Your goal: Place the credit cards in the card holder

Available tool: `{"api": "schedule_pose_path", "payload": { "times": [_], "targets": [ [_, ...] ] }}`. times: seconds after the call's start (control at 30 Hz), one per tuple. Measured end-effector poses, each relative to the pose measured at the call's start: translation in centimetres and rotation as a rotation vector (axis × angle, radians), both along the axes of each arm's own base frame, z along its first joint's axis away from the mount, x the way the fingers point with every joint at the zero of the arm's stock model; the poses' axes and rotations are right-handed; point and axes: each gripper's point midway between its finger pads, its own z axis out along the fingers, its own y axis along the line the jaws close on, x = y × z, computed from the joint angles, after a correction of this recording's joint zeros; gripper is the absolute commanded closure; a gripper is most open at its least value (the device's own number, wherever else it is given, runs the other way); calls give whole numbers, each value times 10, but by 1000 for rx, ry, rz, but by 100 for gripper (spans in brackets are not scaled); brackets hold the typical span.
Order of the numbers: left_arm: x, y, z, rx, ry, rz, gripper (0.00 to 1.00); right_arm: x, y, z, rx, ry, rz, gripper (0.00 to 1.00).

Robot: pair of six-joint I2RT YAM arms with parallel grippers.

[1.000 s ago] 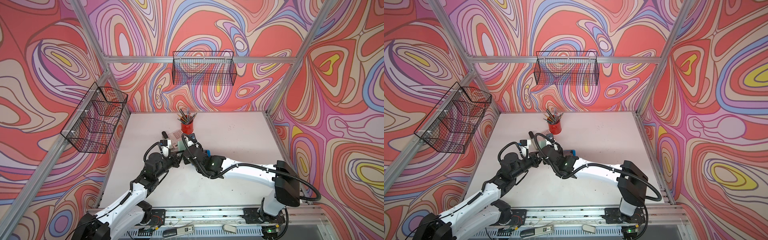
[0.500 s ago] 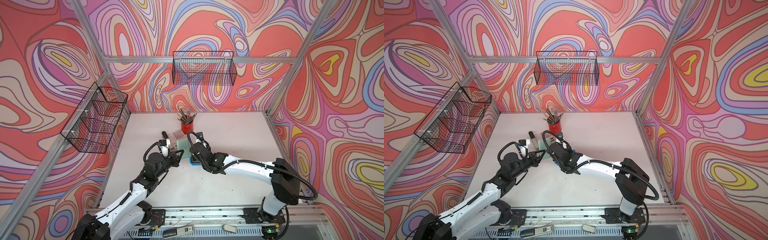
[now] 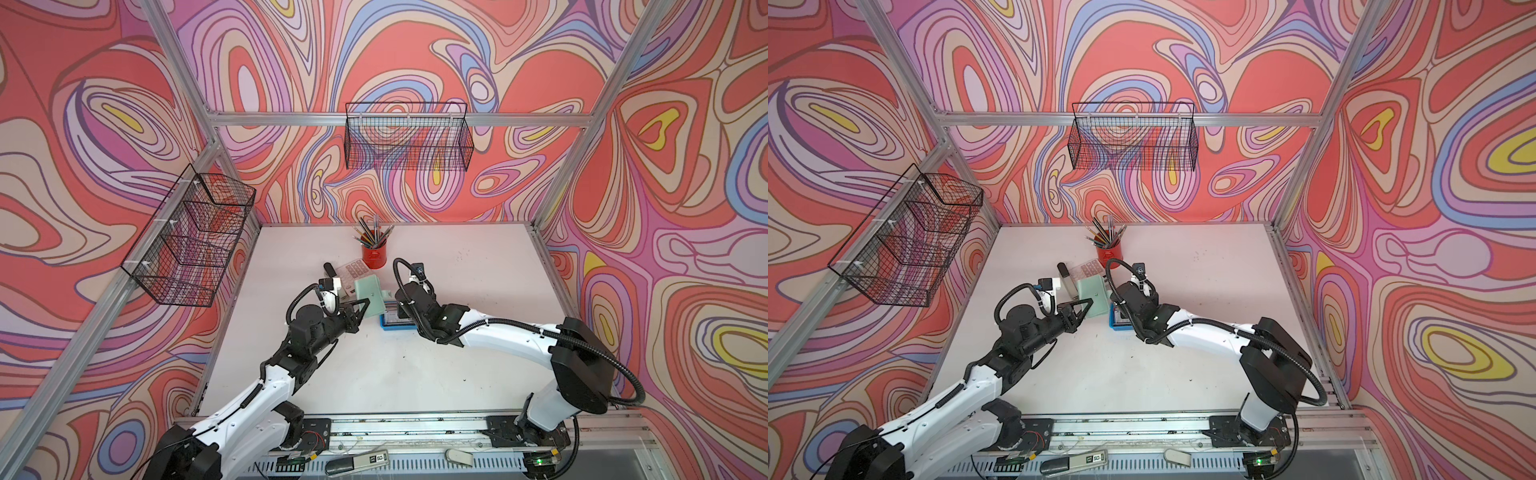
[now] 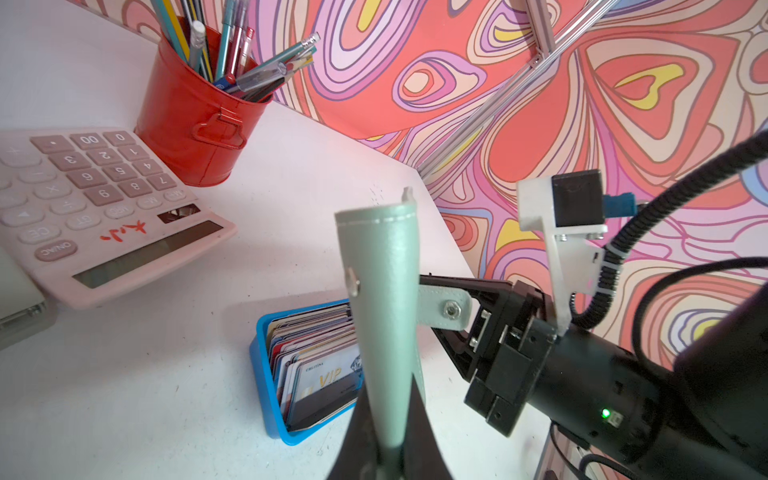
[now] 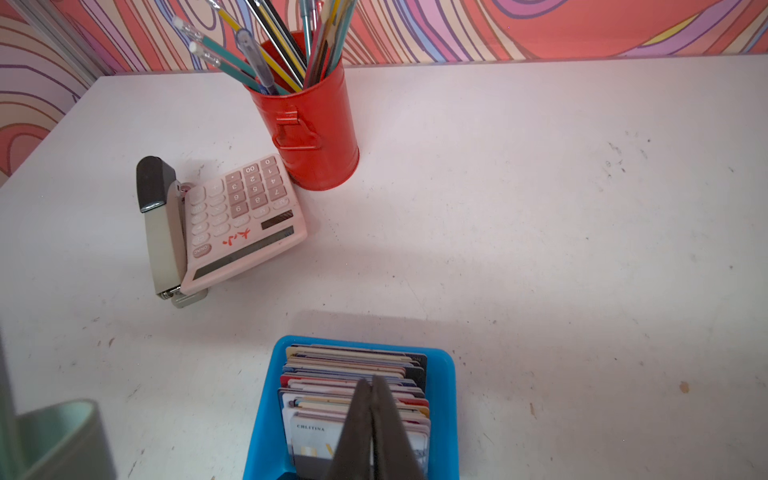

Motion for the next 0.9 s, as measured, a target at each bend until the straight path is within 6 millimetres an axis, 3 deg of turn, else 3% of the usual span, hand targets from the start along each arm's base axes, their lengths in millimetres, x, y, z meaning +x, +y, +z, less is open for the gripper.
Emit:
{"api": "schedule_pose_path", "payload": {
  "times": [0.07,0.3,0.5,0.6,0.7,0.9],
  "targets": [
    [-1,-3,3,-14,-4,-16,100,-1,-2,0,16,5,4,100],
    [-4,-7,10,-42,-18,-43,100,-9,-14,13,102,-39,7,85],
    [-5,-6,12,-37,-26,-41,100,-27,-30,30,219,-124,45,68],
    [-5,-4,15,-32,-44,-33,100,-37,-35,27,279,-149,74,67],
    [-6,-2,20,-34,-60,-23,100,-43,-25,19,307,-136,137,69],
    [-5,-1,20,-30,-66,-17,100,-52,6,39,424,-156,289,66]
  ]
}}
